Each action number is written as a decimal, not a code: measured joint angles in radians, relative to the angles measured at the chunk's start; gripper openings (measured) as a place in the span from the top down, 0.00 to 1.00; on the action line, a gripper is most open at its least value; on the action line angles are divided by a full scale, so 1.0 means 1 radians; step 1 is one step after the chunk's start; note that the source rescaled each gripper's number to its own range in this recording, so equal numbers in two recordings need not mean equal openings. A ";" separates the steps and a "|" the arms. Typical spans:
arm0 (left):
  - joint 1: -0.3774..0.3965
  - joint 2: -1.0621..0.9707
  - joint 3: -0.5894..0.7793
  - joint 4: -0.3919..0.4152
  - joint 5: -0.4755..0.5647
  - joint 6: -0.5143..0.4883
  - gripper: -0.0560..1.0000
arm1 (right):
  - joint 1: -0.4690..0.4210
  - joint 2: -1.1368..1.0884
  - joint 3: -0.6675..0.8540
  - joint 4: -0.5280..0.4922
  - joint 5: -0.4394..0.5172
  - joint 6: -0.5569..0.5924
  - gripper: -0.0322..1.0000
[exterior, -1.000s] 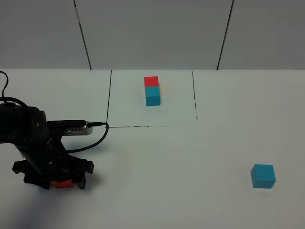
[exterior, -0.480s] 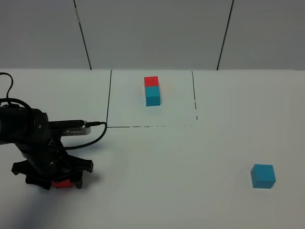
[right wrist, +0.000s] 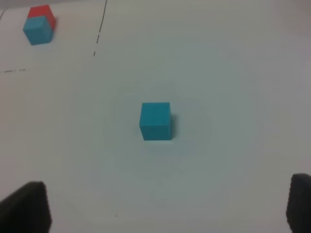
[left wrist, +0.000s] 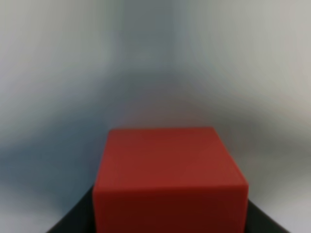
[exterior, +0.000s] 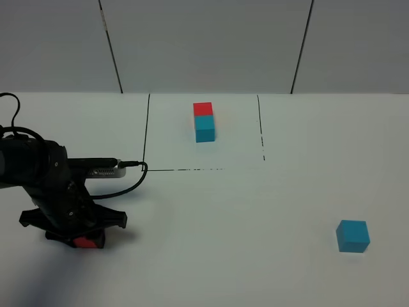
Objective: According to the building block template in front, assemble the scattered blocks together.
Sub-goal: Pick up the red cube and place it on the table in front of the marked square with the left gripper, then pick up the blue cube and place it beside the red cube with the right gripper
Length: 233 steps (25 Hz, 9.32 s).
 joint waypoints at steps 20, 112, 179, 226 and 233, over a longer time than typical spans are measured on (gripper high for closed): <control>-0.230 0.185 -0.836 -0.005 0.510 0.737 0.94 | 0.000 0.000 0.000 0.000 0.000 0.002 0.05; 0.007 0.023 -0.798 0.147 0.605 0.302 0.30 | 0.000 -0.001 0.000 -0.001 0.000 0.014 0.18; 0.221 -1.871 0.495 -0.004 0.460 0.210 0.30 | 0.000 -0.001 0.000 -0.004 0.000 0.030 0.18; 0.221 -1.871 0.495 -0.005 0.460 0.210 0.30 | 0.089 1.665 -0.403 0.115 -0.398 -0.091 0.02; 0.221 -1.871 0.495 -0.005 0.460 0.210 0.30 | 0.114 1.741 -0.403 0.109 -0.449 -0.091 0.02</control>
